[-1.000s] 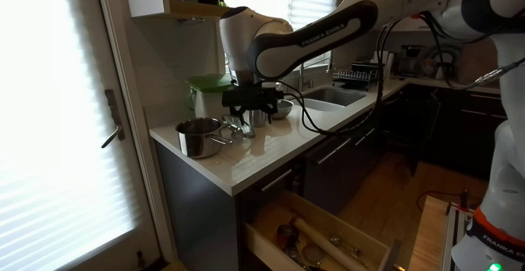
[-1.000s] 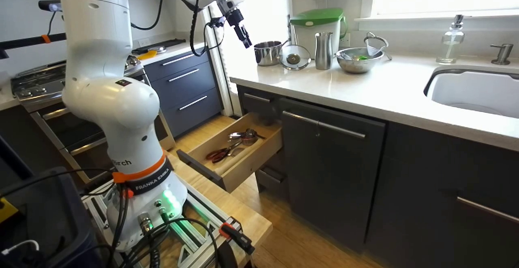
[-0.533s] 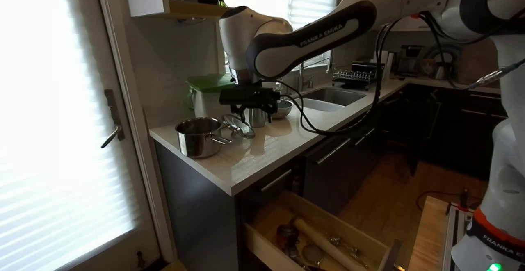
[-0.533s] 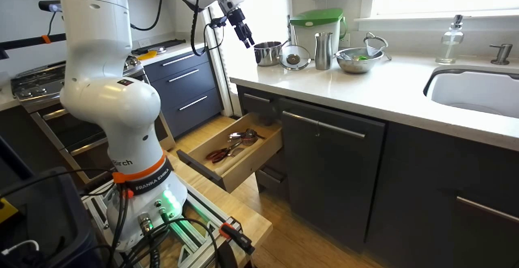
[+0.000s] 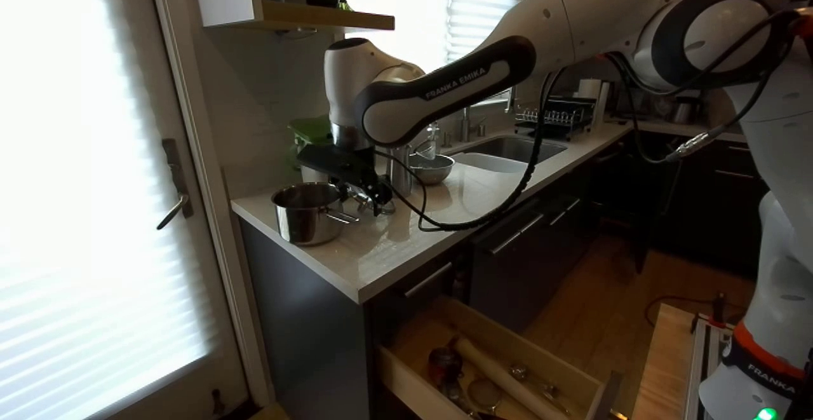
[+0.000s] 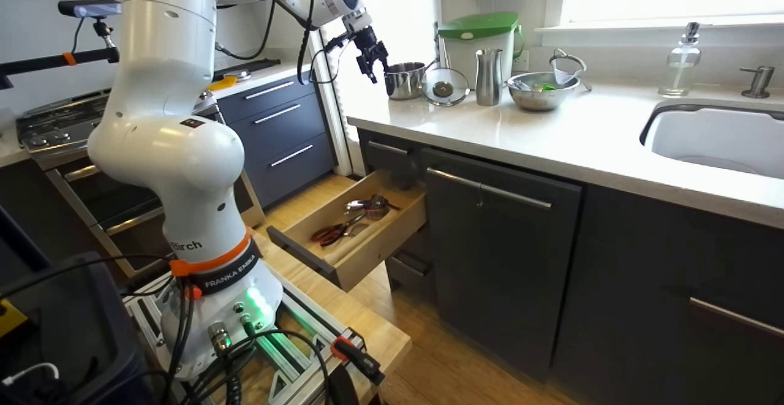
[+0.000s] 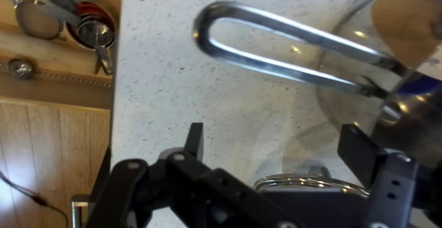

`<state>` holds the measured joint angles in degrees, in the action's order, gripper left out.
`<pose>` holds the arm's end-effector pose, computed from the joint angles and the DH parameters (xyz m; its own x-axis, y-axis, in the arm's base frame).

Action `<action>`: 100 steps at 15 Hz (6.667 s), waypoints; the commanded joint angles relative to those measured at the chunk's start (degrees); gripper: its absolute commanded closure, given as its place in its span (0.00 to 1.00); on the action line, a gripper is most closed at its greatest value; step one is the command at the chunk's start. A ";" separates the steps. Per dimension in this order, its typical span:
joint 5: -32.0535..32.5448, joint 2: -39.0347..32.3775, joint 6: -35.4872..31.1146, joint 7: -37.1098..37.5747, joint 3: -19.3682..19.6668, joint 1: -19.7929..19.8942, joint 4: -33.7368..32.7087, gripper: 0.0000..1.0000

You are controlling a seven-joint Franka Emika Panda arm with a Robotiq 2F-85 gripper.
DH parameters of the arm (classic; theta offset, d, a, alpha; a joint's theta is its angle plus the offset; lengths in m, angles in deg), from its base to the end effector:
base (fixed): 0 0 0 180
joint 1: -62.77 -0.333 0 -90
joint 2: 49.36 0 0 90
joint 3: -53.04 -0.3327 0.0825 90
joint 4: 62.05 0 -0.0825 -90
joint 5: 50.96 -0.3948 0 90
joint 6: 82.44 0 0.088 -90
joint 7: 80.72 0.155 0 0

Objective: Move the pot to the right

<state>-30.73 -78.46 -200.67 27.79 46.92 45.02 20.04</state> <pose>0.6947 0.2579 0.3802 0.1963 -0.9542 0.2258 -0.9524 -0.2403 -0.1875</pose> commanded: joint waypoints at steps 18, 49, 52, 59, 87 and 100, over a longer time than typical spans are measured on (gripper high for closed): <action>-19.18 -1.02 -15.19 -25.53 0.88 4.33 0.30 0.00; -18.12 -9.38 2.80 -25.68 4.85 3.08 -12.03 0.99; -18.30 -9.17 1.60 -24.86 4.95 3.08 -12.53 0.99; -19.68 -8.14 -1.83 -25.90 3.70 3.23 -13.92 0.99; -17.33 22.65 3.77 11.01 4.31 5.04 23.46 0.99; -15.91 23.76 4.54 19.17 6.21 10.80 29.48 0.99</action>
<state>-48.70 -57.84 -195.69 42.99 52.36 54.30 46.57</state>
